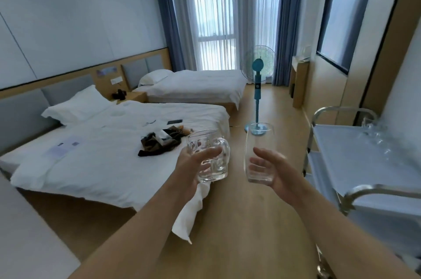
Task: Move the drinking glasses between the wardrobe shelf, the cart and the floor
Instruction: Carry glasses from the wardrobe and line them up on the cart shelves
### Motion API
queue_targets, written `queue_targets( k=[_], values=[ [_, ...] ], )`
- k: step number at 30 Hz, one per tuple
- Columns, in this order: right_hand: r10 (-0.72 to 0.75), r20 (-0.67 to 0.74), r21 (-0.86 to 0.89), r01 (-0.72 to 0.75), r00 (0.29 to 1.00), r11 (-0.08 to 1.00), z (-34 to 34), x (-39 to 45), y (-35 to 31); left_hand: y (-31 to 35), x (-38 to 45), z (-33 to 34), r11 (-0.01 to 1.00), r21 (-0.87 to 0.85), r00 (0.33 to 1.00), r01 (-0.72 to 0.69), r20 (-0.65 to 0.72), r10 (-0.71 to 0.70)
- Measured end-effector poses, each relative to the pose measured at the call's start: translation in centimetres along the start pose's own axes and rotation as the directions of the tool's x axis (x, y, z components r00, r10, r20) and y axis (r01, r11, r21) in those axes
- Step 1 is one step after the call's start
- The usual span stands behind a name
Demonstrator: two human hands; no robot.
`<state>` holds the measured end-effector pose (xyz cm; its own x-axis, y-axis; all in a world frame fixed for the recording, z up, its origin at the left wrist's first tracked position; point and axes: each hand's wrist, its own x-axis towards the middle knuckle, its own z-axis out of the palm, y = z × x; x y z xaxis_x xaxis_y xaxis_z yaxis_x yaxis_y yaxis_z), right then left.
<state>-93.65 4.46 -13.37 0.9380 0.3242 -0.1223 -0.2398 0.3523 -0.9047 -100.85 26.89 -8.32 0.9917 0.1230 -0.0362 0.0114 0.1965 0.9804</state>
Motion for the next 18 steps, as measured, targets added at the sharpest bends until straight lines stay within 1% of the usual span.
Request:
queue_targets(
  k=[5,12,16,18],
  values=[
    [0.015,-0.136,-0.003,-0.016,0.991,1.0,-2.9,1.1,0.4,-2.2,4.9,2.4,0.997,0.05,0.996,0.061,0.057,-0.064],
    [-0.044,-0.294,-0.02,0.039,0.955,0.999,-6.4,2.7,-1.0,-3.9,12.5,5.9,0.993,0.032,0.96,0.118,0.251,-0.122],
    [-0.107,-0.293,-0.027,0.104,0.95,0.994,-7.8,4.1,-2.7,-3.6,16.7,8.1,0.988,0.033,0.923,0.15,0.353,-0.152],
    [-0.14,-0.336,-0.042,0.134,0.931,0.99,-8.5,5.0,-3.4,-3.3,18.8,9.1,0.988,0.038,0.9,0.147,0.409,-0.15]
  ],
)
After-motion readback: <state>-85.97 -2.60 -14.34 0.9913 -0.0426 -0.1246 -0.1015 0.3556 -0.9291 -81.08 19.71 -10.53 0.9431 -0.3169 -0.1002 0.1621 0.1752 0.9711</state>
